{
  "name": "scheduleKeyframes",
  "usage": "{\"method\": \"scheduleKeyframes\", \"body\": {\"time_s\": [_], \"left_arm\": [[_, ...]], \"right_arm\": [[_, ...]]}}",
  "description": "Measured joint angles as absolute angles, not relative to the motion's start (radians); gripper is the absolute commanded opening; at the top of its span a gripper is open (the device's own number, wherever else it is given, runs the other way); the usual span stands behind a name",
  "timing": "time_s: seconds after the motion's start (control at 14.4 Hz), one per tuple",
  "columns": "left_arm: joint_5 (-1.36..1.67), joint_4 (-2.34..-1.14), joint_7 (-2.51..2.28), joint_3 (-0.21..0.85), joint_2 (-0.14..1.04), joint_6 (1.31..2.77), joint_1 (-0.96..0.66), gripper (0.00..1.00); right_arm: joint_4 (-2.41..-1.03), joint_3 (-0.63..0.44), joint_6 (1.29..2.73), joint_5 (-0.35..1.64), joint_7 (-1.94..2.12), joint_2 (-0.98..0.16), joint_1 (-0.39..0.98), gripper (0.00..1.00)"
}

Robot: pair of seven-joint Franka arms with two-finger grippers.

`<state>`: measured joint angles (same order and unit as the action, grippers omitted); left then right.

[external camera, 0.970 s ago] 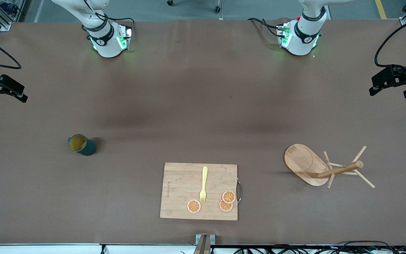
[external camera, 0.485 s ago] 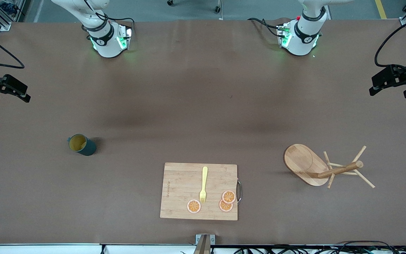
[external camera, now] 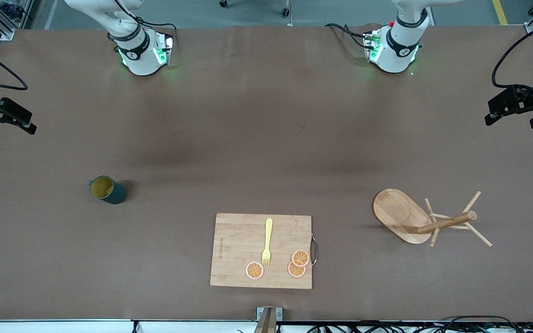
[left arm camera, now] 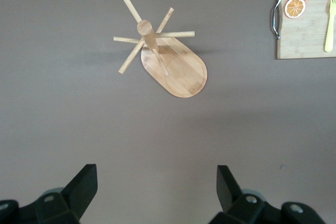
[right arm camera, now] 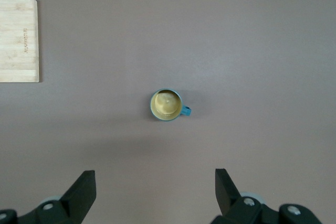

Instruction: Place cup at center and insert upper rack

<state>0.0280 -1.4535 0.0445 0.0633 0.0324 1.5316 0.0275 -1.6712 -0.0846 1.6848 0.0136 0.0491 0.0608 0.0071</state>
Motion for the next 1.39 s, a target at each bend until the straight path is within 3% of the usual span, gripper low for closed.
{"method": "scheduleKeyframes", "body": {"time_s": [0.48,1.39], "left_arm": [[0.028,-1.454,0.045,0.063,0.032,1.532,0.027,1.00],[0.028,-1.453,0.045,0.063,0.032,1.532,0.027,1.00]], "right_arm": [[-1.673,-0.106,1.698,0.012,0.049,0.012,0.008,1.00],[-1.670,-0.096,1.729,0.015,0.049,-0.238,0.060,1.00]]}}
